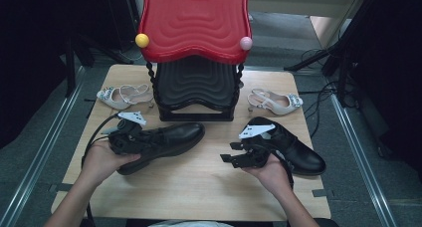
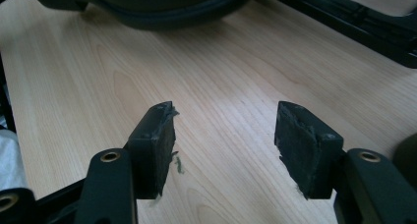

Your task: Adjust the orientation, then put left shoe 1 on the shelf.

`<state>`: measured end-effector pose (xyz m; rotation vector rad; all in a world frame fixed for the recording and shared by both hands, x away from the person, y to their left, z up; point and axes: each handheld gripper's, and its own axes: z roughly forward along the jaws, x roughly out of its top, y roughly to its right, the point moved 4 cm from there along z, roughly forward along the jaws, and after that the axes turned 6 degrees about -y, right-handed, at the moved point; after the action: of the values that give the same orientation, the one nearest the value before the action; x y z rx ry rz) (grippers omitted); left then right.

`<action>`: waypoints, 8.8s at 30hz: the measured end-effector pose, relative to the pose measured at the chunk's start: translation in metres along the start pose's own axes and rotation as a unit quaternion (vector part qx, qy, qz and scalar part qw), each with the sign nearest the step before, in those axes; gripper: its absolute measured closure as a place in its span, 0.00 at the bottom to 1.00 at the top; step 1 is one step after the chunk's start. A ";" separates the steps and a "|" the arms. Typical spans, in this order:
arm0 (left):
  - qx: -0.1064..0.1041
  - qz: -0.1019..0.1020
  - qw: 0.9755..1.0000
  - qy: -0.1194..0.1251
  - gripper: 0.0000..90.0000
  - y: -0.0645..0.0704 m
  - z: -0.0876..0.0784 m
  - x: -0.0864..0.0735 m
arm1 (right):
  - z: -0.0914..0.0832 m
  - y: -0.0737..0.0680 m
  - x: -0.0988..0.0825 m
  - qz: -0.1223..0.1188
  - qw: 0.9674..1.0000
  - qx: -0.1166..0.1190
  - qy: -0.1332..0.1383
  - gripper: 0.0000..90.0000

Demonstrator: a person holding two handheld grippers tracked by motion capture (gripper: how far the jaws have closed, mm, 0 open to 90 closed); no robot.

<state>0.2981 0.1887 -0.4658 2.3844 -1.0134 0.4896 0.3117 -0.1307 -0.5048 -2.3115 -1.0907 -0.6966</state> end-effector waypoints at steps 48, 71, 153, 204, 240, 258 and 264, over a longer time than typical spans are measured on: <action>-0.023 0.028 0.999 -0.007 0.67 0.032 0.038 0.031 | -0.009 0.006 -0.016 0.037 0.999 -0.023 0.011 0.47; 0.016 0.008 0.999 0.031 0.97 -0.029 -0.001 0.010 | 0.008 -0.010 -0.009 0.036 0.999 -0.015 0.021 0.65; -0.107 -0.038 0.993 -0.014 1.00 0.035 0.114 0.003 | 0.040 0.013 0.014 0.105 0.994 -0.040 -0.016 1.00; -0.089 0.016 0.993 0.072 0.94 0.024 0.016 0.036 | -0.037 -0.027 0.004 0.116 0.993 0.024 0.003 0.67; -0.055 0.079 0.989 0.114 0.97 0.010 -0.079 0.164 | 0.008 -0.066 0.006 0.103 0.990 0.053 -0.076 0.61; -0.018 0.087 0.989 0.121 0.97 0.000 -0.112 0.239 | 0.035 -0.070 0.020 0.100 0.986 0.038 -0.126 0.63; -0.010 0.091 0.986 0.136 0.96 -0.001 -0.118 0.255 | 0.047 -0.074 0.019 0.098 0.983 0.033 -0.154 0.66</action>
<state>0.4515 0.1139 -0.2431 2.1427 -1.1067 0.8426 0.2743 -0.0493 -0.5129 -2.4805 -0.9763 -0.2284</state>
